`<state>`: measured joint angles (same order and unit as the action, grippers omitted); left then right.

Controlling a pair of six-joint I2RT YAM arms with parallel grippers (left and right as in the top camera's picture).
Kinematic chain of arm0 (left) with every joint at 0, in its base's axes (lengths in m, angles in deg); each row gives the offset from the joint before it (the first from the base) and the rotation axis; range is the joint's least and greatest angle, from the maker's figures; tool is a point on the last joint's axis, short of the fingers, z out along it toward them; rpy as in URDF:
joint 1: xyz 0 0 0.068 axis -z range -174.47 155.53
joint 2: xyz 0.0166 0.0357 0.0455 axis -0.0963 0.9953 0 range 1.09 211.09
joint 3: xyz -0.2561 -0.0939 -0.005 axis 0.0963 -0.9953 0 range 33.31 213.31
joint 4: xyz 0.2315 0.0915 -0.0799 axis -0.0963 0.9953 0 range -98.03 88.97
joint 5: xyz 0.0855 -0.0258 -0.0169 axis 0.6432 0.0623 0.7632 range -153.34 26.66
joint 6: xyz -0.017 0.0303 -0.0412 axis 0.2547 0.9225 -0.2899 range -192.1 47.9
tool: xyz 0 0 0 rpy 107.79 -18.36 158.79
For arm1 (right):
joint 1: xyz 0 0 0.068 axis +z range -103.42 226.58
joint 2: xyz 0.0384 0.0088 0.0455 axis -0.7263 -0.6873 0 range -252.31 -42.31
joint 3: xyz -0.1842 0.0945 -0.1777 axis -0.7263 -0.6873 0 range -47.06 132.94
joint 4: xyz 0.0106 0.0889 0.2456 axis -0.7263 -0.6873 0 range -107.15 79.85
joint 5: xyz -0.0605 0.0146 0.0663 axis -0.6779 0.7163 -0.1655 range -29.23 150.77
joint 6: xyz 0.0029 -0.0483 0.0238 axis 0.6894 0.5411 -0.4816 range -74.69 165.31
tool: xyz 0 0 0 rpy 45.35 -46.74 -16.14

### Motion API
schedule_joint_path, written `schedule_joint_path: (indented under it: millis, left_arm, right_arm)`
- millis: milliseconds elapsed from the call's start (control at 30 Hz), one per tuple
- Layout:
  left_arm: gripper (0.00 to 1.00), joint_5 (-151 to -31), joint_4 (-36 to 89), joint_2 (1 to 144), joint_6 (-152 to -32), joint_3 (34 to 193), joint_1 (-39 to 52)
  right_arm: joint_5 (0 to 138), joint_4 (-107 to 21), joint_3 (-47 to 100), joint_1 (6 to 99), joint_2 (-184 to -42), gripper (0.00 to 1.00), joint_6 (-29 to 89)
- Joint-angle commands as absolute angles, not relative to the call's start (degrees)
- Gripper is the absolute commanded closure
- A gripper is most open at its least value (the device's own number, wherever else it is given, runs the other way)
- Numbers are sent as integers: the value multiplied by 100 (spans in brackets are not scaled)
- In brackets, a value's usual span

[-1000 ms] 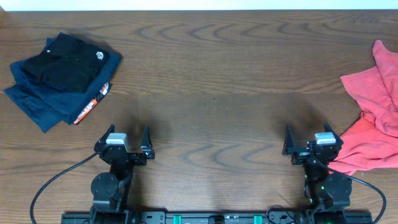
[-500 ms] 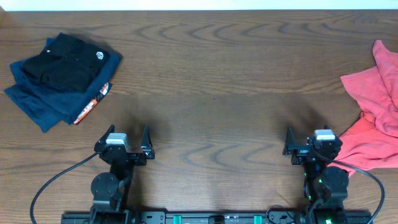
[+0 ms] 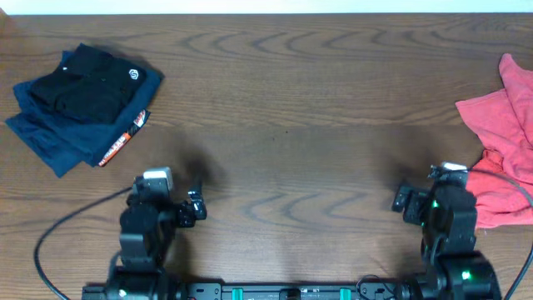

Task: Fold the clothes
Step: 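Reach the right gripper to the crumpled red t-shirt and grasp it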

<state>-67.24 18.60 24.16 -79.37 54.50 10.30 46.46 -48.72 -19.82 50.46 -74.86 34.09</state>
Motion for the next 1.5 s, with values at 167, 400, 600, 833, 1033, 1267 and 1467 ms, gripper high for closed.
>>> schedule_joint_path:
  millis: [167, 400, 600, 833, 1033, 1267, 1467]
  left_arm:
    - [2, -7109, 3189, 4617, -7992, 7321, 1044]
    - [2, -7557, 3134, 5285, -7994, 7487, 1044]
    - [2, -7559, 3134, 5414, -7994, 7487, 1044]
    - [2, -7559, 3134, 5419, -7994, 7487, 1044]
    - [2, -7559, 3134, 5419, -7994, 7487, 1044]
    - [2, -7559, 3134, 5419, -7994, 7487, 1044]
    - [25, -7557, 2990, 5419, -7992, 7487, 1044]
  right_arm:
    - [5092, -5036, -1258, 4950, -8299, 1, 3173]
    - [3374, -6020, -1307, 4508, -9248, 1, 1424]
    - [3361, -5755, -1311, 4152, -10315, 2, 1422]
    - [3449, -5342, -1311, 4128, -11368, 20, 1424]
    - [3444, -5276, -1311, 4128, -12076, 24, 1409]
    - [3516, -5274, -1311, 4128, -12583, 93, 1405]
    - [4710, -4938, -1267, 4154, -12577, 99, 1892]
